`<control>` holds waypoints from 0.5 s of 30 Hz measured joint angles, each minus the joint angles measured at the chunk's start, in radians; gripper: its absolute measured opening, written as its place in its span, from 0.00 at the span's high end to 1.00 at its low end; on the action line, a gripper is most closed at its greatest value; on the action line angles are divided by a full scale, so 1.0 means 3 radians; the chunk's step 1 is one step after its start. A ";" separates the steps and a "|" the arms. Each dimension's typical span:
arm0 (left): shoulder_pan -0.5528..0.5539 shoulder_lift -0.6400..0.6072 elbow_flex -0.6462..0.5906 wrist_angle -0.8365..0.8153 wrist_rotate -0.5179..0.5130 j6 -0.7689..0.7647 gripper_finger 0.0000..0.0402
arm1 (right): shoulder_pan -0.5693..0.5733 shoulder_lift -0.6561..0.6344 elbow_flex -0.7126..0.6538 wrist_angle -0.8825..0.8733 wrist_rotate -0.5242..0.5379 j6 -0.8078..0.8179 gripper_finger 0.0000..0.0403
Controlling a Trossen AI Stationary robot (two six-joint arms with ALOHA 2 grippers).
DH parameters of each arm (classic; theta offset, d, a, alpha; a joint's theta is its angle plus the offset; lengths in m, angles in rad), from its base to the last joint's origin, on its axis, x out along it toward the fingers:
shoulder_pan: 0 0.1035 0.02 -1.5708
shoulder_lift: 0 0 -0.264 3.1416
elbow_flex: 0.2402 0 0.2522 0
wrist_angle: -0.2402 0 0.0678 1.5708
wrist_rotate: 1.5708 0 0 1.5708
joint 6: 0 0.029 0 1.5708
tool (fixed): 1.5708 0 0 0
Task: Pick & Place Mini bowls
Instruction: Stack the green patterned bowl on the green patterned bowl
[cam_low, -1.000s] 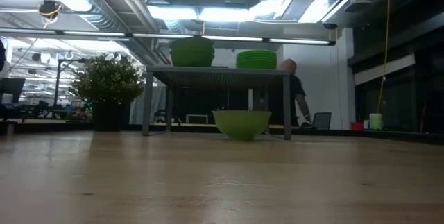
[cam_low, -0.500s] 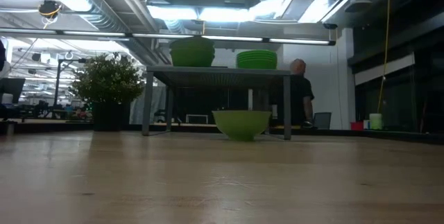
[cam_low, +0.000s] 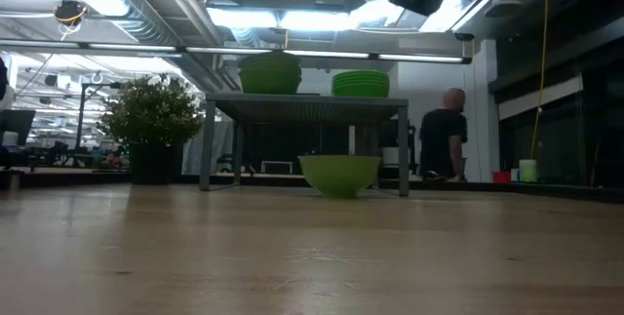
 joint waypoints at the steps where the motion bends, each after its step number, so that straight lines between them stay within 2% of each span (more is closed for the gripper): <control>1: 0.0000 0.0000 0.0053 -0.0095 -0.0100 -0.0001 0.91 | 0.0004 0.0000 0.0000 -0.0059 0.0035 0.0021 0.62; 4: 0.0000 0.0000 0.0214 -0.0192 -0.0388 0.0013 0.91 | 0.0026 0.0000 0.0000 -0.0217 0.0118 0.0116 0.62; 10: 0.0016 -0.0001 0.0419 -0.0295 -0.0751 0.0055 0.91 | 0.0101 0.0000 0.0000 -0.0453 0.0279 0.0277 0.62; 15: 0.0085 0.0000 0.0533 -0.0297 -0.1232 0.0084 0.91 | 0.0173 -0.0001 0.0000 -0.0485 0.0490 0.0280 0.62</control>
